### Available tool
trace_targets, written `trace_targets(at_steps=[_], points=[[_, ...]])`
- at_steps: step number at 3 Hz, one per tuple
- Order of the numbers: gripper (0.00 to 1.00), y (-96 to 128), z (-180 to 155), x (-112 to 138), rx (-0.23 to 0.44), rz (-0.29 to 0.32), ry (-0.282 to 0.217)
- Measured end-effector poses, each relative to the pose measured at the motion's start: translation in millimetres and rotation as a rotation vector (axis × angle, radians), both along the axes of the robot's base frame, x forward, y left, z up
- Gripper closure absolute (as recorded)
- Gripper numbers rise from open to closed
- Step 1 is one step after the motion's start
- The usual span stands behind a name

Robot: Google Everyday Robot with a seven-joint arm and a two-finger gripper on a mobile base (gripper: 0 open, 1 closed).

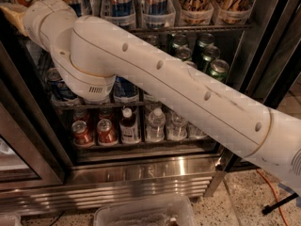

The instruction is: Pick 7up can from top shelf of fridge

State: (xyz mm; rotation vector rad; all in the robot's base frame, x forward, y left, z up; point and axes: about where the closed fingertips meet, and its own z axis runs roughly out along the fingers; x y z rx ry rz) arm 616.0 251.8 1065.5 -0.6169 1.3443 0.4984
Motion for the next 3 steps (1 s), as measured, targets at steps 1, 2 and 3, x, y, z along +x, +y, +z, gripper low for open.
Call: trace_targets(at_steps=[1, 2, 3], points=[[0.29, 2.1, 0.3, 1.2, 0.002, 0.003, 0.002], [0.27, 6.4, -0.7, 3.2, 0.005, 0.002, 0.014], [0.26, 4.2, -1.0, 5.7, 0.005, -0.003, 0.019]])
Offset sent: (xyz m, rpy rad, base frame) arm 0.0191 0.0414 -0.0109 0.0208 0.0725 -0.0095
